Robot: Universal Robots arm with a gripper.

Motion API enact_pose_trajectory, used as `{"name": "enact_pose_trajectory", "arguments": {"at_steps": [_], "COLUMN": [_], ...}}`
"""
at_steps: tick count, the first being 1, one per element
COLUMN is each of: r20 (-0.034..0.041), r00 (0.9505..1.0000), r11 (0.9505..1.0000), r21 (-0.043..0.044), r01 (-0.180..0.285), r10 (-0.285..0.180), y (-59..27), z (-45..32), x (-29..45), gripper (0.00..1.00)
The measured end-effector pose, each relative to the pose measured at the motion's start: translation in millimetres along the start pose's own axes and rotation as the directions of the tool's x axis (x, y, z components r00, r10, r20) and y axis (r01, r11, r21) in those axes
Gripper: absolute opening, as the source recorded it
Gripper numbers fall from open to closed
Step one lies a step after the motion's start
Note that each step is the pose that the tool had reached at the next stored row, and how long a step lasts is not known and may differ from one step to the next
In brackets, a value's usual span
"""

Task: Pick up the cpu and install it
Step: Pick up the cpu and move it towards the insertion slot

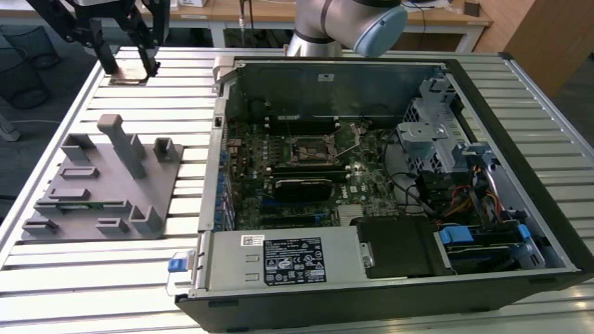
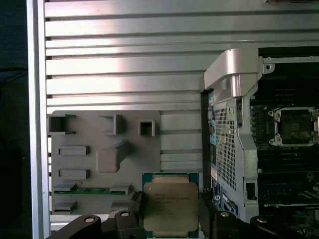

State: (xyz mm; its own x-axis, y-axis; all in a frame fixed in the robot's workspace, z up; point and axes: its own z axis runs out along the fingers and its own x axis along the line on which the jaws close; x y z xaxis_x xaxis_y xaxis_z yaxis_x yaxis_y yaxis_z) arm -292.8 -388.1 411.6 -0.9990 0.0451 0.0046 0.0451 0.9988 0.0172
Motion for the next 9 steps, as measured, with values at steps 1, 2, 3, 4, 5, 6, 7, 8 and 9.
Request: {"name": "enact_pose_trajectory", "arguments": {"at_steps": [1, 2, 3, 4, 5, 6, 7, 8, 9], "r20": [0.0, 0.0, 0.0001, 0.0001, -0.0001, 0.0, 0.0001, 0.0, 0.0], "r00": [1.0, 1.0, 1.0, 1.0, 1.0, 1.0, 1.0, 1.0, 1.0], "r11": [1.0, 1.0, 1.0, 1.0, 1.0, 1.0, 1.0, 1.0, 1.0], "r21": [0.0, -0.0001, -0.0001, -0.0001, 0.0, -0.0001, -0.0001, 0.0, 0.0], "r01": [0.0, 0.0, 0.0, 0.0, 0.0, 0.0, 0.0, 0.0, 0.0], "r10": [0.0, 0.0, 0.0, 0.0, 0.0, 0.0, 0.0, 0.0, 0.0], "y": [0.1, 0.2, 0.3, 0.4, 0.5, 0.6, 0.7, 0.8, 1.0], "z": [0.0, 0.0, 0.0, 0.0, -0.1, 0.0, 0.0, -0.1, -0.1], "x": [-2.2, -4.1, -6.1, -8.3, -10.7, -13.3, -16.2, -18.9, -21.7], "gripper": [0.53, 0.53, 0.53, 0.53, 0.53, 0.53, 0.53, 0.53, 0.53]}}
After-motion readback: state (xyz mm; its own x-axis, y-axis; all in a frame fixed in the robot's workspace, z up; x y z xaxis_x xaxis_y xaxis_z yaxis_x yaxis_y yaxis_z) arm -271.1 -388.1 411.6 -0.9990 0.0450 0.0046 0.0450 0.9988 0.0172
